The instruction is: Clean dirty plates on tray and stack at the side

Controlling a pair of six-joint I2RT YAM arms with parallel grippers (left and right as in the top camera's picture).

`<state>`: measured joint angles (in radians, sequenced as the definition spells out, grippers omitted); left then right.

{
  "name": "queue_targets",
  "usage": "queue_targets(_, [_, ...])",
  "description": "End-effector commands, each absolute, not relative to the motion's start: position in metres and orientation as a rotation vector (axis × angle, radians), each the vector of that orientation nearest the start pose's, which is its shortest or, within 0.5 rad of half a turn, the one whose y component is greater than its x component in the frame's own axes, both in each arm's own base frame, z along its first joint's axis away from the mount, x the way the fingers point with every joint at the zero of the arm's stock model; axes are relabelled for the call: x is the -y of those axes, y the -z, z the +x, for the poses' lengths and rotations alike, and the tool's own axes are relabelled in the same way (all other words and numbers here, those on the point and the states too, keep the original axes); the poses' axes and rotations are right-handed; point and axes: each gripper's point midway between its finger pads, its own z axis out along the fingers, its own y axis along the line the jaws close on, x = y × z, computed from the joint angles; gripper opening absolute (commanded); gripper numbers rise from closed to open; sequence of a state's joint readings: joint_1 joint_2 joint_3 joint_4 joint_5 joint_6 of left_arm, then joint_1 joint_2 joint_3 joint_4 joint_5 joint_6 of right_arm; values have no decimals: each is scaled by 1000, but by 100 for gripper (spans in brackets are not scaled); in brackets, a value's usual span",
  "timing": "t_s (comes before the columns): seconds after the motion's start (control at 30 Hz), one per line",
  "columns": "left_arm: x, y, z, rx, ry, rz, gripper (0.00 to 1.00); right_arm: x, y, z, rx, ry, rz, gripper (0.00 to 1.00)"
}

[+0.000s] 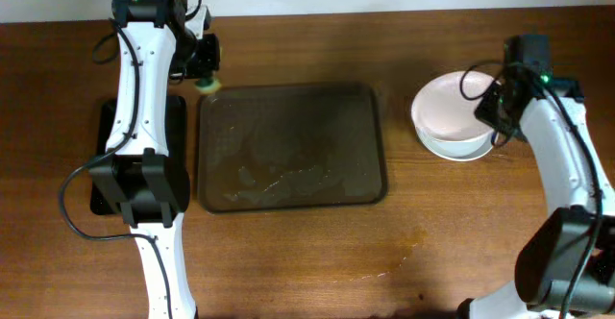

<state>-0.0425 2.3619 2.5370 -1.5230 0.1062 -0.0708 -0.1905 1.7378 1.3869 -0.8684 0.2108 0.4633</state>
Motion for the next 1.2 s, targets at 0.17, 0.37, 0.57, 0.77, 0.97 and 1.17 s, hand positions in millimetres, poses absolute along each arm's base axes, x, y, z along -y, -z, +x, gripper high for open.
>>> queue_targets(0.17, [-70, -189, 453, -2966, -87, -304, 1, 103, -31, 389, -2616, 88, 946, 33])
queue_targets(0.37, [-91, -146, 432, -3098, -89, -431, 1, 83, -93, 413, -2556, -110, 786, 82])
queue_targets(0.57, [-114, -56, 408, -3199, -253, -600, 1, 70, -166, 408, -2495, -155, 693, 91])
queue_targets(0.77, [-115, -33, 416, -3154, -220, -607, 99, 67, -168, 404, -2527, -148, 651, 93])
queue_targets(0.97, [-68, -218, 469, -2748, -20, -431, 99, 63, -238, 391, -2557, -125, 557, 89])
queue_targets(1.17, [-9, -285, 477, -2574, 70, -246, 99, 23, -321, 341, -2548, -130, 377, 71])
